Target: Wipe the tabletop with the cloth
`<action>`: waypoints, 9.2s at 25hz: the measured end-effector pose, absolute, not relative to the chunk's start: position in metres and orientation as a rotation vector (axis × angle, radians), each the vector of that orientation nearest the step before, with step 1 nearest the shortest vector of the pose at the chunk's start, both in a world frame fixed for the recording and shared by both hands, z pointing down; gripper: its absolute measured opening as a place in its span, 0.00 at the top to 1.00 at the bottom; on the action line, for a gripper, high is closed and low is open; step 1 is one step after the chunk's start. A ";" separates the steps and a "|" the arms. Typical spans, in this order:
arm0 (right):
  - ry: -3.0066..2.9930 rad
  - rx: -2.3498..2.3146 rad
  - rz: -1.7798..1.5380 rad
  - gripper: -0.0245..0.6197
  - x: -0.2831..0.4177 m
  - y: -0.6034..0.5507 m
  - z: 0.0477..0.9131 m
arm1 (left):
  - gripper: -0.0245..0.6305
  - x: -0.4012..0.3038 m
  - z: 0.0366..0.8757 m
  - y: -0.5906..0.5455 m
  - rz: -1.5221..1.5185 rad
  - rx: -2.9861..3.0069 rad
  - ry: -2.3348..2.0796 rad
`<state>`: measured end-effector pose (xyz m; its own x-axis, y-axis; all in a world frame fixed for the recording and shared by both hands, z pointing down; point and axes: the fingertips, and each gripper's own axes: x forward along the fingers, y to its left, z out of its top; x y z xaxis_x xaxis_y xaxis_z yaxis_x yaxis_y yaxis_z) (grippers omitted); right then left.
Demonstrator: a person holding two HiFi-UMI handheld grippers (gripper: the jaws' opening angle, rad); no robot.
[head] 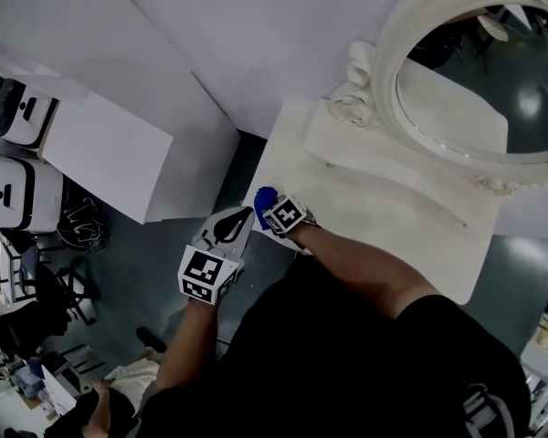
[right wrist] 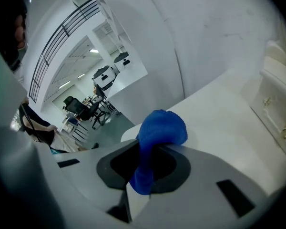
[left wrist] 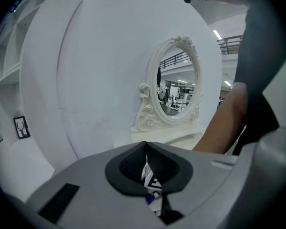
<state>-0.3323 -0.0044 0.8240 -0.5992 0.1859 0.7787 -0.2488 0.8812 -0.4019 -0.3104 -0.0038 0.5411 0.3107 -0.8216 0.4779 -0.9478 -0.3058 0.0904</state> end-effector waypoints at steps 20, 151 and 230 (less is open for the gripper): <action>-2.033 0.230 0.722 0.90 -0.221 -0.027 0.850 | 0.94 -0.262 0.531 -0.021 0.495 2.331 -1.472; -2.137 0.625 0.688 0.90 -0.143 -0.261 0.757 | 0.94 -0.229 0.534 -0.061 0.467 2.385 -1.396; -2.164 1.475 0.722 0.90 0.309 -0.229 0.619 | 0.94 0.033 0.491 -0.135 0.552 2.784 -0.846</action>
